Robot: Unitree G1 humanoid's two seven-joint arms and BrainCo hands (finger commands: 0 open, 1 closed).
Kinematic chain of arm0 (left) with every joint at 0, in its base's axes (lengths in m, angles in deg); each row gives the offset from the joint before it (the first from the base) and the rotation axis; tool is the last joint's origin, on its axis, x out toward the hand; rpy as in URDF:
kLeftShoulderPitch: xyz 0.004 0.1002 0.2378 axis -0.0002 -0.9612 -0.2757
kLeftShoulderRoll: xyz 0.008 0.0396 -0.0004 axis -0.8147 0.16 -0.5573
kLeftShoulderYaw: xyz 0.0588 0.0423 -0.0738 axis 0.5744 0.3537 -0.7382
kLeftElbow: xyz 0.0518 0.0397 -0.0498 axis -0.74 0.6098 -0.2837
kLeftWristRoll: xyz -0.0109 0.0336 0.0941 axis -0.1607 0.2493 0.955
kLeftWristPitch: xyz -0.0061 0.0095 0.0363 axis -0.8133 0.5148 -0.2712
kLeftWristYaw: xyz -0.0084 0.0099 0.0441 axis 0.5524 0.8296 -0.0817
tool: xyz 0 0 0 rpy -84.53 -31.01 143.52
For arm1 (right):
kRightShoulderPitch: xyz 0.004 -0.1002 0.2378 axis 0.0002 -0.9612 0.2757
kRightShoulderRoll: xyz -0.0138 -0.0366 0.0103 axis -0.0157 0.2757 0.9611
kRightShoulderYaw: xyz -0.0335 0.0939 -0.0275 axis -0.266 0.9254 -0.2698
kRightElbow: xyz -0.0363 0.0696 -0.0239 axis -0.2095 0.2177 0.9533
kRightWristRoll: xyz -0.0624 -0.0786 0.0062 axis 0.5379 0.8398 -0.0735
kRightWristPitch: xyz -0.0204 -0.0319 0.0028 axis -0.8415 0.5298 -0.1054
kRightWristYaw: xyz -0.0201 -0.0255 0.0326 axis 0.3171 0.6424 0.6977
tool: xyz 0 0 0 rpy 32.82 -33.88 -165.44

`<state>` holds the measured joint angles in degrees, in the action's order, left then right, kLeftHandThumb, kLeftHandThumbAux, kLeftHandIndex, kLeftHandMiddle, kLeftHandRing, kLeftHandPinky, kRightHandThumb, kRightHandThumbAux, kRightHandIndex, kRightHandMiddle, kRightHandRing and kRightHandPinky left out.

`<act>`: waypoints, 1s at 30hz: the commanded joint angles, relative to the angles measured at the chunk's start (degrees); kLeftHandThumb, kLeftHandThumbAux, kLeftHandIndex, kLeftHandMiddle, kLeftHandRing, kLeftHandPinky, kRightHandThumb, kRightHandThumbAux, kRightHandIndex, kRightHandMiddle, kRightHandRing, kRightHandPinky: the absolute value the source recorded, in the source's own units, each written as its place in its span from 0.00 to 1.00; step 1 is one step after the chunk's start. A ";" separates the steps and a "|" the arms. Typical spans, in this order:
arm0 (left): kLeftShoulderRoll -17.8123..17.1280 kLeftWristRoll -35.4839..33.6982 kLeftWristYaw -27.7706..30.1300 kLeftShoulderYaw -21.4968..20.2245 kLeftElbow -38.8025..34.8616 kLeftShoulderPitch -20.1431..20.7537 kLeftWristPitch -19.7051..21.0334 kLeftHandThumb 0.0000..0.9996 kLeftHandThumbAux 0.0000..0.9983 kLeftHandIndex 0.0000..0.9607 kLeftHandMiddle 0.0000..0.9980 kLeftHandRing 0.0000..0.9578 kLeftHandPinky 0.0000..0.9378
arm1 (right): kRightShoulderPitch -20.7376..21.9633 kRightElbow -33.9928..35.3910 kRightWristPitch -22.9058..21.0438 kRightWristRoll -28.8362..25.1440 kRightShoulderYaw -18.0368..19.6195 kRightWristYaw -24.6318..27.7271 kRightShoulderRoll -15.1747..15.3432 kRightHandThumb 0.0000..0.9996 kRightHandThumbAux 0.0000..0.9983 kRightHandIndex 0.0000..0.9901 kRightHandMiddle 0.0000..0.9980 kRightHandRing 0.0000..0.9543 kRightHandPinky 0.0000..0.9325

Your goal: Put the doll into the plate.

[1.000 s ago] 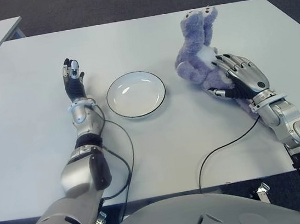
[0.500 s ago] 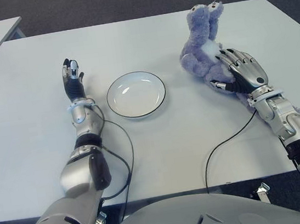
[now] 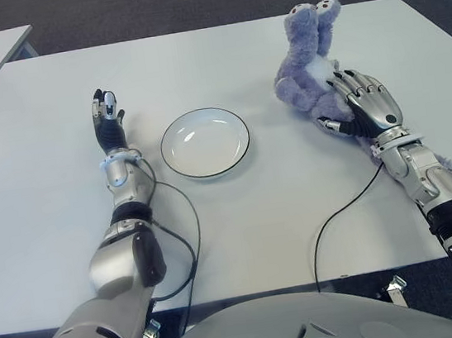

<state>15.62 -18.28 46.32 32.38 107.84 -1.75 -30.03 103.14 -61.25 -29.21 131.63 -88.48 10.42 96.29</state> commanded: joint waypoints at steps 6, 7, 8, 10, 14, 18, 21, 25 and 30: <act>3.04 -1.39 0.45 -1.93 10.79 -17.90 -0.49 0.00 0.41 0.00 0.01 0.01 0.03 | -0.55 -7.75 0.41 -1.67 -2.49 -1.95 -1.50 0.37 0.37 0.03 0.01 0.22 0.43; 3.03 -1.44 0.44 -1.99 10.81 -17.92 -0.51 0.00 0.41 0.00 0.01 0.01 0.03 | -0.44 -8.00 0.69 -2.21 -2.23 -2.55 -1.71 0.37 0.38 0.04 0.02 0.26 0.49; 3.02 -1.48 0.44 -2.03 10.82 -17.93 -0.53 0.00 0.41 0.00 0.01 0.01 0.04 | -0.36 -8.19 0.90 -2.62 -2.07 -2.99 -1.84 0.41 0.39 0.14 0.17 0.41 0.59; 3.02 -1.50 0.37 -2.07 10.83 -17.93 -0.57 0.00 0.41 0.00 0.01 0.01 0.04 | -0.25 -8.49 1.57 -3.68 -1.68 -3.62 -2.08 0.47 0.42 0.34 0.46 0.59 0.69; 3.06 -1.57 0.43 -2.13 10.80 -17.98 -0.73 0.00 0.41 0.00 0.01 0.01 0.04 | -0.07 -9.18 3.36 -5.40 -1.10 -4.71 -2.33 0.49 0.45 0.54 0.68 0.73 0.79; 2.97 -1.74 0.78 -2.29 10.81 -18.06 -0.77 0.00 0.40 0.00 0.01 0.01 0.04 | 0.15 -10.65 6.39 -8.78 0.15 -6.56 -3.11 0.50 0.55 0.73 0.81 0.85 0.88; 2.91 -1.98 1.05 -2.50 10.84 -18.06 -0.66 0.00 0.39 0.00 0.01 0.01 0.03 | 0.04 -11.17 8.47 -11.16 1.17 -8.29 -3.64 0.54 0.62 0.75 0.84 0.87 0.91; 2.89 -2.23 1.46 -2.74 10.81 -18.11 -0.77 0.00 0.39 0.00 0.01 0.00 0.02 | -0.90 -9.60 10.32 -13.13 2.10 -10.55 -3.91 0.57 0.65 0.76 0.85 0.89 0.93; 2.83 -2.39 1.71 -3.05 10.84 -18.10 -0.73 0.00 0.38 0.00 0.01 0.00 0.02 | -1.19 -8.04 10.95 -14.67 3.02 -12.02 -4.63 0.56 0.67 0.77 0.86 0.90 0.92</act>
<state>15.30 -18.32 46.33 31.95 107.86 -1.75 -30.03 105.07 -67.71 -20.80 120.90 -86.26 -0.19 94.73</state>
